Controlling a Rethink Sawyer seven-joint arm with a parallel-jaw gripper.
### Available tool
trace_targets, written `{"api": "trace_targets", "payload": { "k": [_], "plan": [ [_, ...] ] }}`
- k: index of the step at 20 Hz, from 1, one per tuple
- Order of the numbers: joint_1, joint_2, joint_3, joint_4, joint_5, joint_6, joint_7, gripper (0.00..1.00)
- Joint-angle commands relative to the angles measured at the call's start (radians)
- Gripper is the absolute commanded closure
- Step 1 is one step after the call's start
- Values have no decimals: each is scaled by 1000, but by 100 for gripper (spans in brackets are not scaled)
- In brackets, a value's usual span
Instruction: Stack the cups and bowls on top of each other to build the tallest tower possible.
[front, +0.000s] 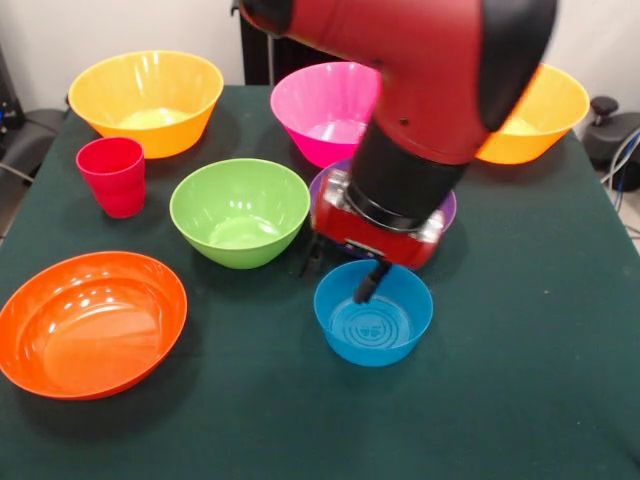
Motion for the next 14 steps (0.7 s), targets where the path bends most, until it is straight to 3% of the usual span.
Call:
{"api": "trace_targets", "payload": {
  "k": [1,14],
  "plan": [
    [-15,-66,133,266,3,-137,82,0],
    [49,-209,128,636,-62,-351,66,0]
  ]
}}
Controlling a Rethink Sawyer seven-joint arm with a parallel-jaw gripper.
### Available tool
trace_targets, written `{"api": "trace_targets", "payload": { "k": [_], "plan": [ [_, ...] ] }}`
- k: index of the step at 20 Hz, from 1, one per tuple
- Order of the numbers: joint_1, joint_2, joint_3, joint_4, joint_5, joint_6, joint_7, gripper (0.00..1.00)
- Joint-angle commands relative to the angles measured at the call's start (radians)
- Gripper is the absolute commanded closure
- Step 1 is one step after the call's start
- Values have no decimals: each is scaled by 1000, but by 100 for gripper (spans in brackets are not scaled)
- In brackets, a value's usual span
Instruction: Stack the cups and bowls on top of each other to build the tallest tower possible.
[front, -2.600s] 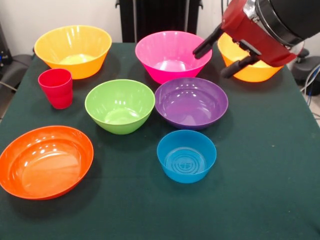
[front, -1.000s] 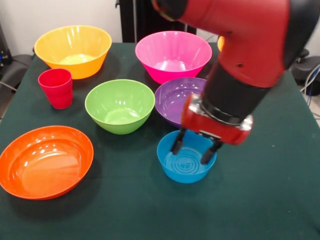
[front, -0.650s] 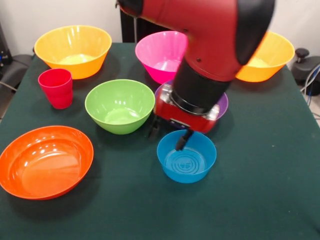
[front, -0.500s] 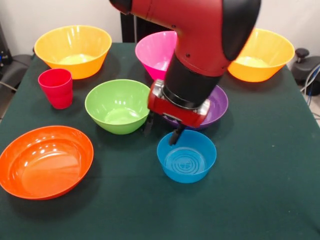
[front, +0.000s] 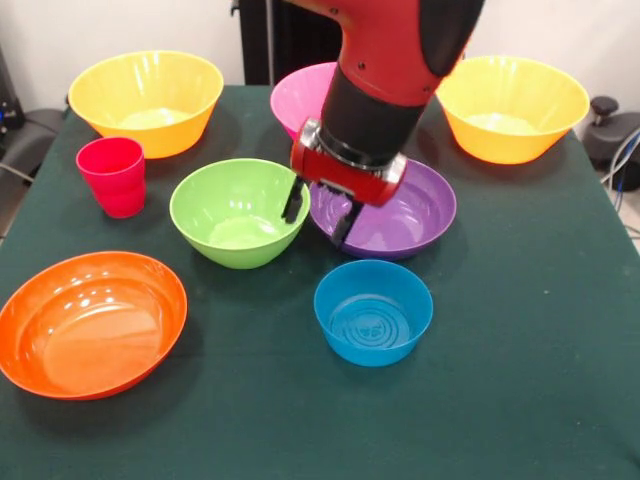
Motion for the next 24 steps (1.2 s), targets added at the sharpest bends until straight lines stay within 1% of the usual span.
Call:
{"api": "trace_targets", "payload": {
  "k": [1,3,5,10,15,19,23,24],
  "plan": [
    [34,-63,137,285,-65,-158,66,0],
    [33,-56,147,313,-64,-209,75,0],
    [35,-53,145,330,-64,-234,80,0],
    [29,-51,121,359,-66,-267,79,0],
    [-16,-59,115,419,-100,-334,51,0],
    [-54,-35,113,414,-127,-379,39,0],
    [-75,-4,116,386,-142,-403,40,0],
    [-71,-4,117,389,-144,-409,47,0]
  ]
}}
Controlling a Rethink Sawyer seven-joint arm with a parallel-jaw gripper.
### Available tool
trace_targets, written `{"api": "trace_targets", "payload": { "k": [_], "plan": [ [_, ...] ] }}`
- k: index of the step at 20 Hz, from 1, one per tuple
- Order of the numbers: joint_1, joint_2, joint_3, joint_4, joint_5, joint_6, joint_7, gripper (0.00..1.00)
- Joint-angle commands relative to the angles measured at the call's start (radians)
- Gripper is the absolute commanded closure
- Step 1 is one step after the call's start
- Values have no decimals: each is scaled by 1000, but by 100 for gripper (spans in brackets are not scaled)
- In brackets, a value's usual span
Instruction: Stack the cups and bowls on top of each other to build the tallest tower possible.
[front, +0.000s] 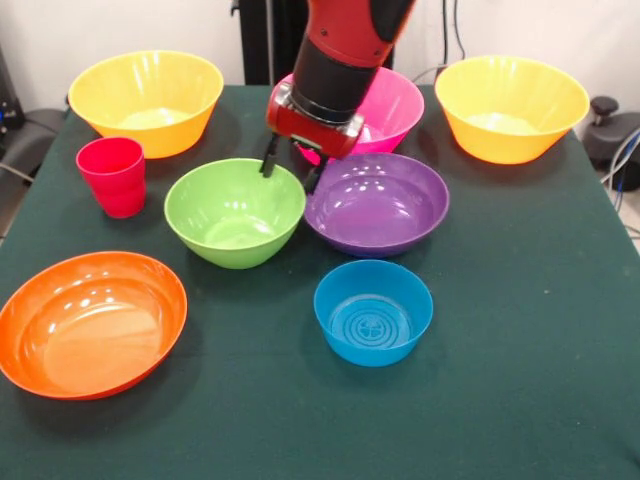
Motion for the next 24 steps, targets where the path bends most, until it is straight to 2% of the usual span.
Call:
{"api": "trace_targets", "payload": {
  "k": [1,5,10,17,24],
  "plan": [
    [-41,68,117,36,-77,-100,48,0],
    [-68,97,136,13,-84,-133,47,0],
    [-77,96,152,10,-82,-134,49,0],
    [-75,68,162,43,-78,-126,60,0],
    [-65,41,160,53,-73,-73,52,0]
  ]
}}
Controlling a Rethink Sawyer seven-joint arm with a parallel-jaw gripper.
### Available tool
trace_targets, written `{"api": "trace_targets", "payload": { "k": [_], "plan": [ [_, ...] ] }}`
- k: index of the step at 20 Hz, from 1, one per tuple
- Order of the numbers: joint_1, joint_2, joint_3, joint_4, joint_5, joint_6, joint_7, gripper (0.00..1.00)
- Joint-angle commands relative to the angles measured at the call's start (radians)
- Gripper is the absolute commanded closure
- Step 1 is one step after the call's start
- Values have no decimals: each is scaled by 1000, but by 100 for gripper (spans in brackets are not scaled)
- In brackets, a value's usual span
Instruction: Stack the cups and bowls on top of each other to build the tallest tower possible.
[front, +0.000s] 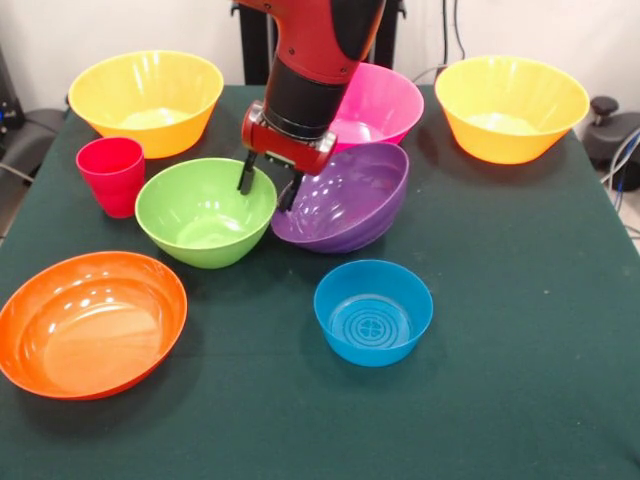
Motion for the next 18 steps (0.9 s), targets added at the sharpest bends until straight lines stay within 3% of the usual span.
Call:
{"api": "trace_targets", "payload": {
  "k": [1,3,4,18],
  "plan": [
    [6,7,128,50,-47,30,49,0],
    [11,4,123,52,-46,37,50,0],
    [13,3,121,50,-46,38,51,100],
    [18,1,111,28,-42,89,38,100]
  ]
}}
